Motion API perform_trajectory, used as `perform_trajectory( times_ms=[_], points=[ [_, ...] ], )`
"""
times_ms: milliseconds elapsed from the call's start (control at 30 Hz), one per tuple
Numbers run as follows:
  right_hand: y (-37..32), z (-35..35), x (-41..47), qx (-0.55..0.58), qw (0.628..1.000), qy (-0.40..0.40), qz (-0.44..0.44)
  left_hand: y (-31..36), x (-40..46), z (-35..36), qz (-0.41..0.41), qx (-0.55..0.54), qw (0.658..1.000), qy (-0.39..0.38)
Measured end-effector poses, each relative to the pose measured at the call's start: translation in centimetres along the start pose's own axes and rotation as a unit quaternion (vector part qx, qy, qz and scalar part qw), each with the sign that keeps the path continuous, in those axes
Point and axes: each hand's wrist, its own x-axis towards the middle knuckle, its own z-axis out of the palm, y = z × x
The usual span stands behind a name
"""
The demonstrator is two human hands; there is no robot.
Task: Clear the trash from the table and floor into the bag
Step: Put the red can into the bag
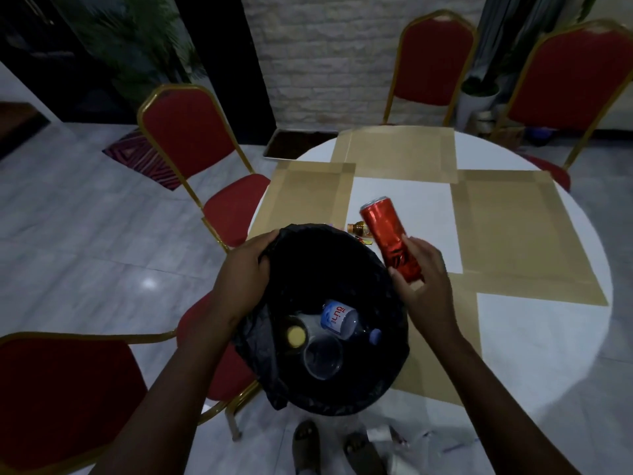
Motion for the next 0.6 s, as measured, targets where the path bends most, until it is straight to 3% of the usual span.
perform_trajectory(
  times_ms=[167, 600],
  points=[
    [-3.3, 2.6, -5.3, -0.052, 0.99, -0.126, -0.038, -1.2, 0.1, -0.5, 0.0, -0.01, 1.0, -0.008],
    [-4.9, 9.2, -6.6, -0.213, 0.952, -0.214, -0.049, -3.8, -0.1, -2.8, 0.007, -0.049, 0.997, -0.052]
  ],
)
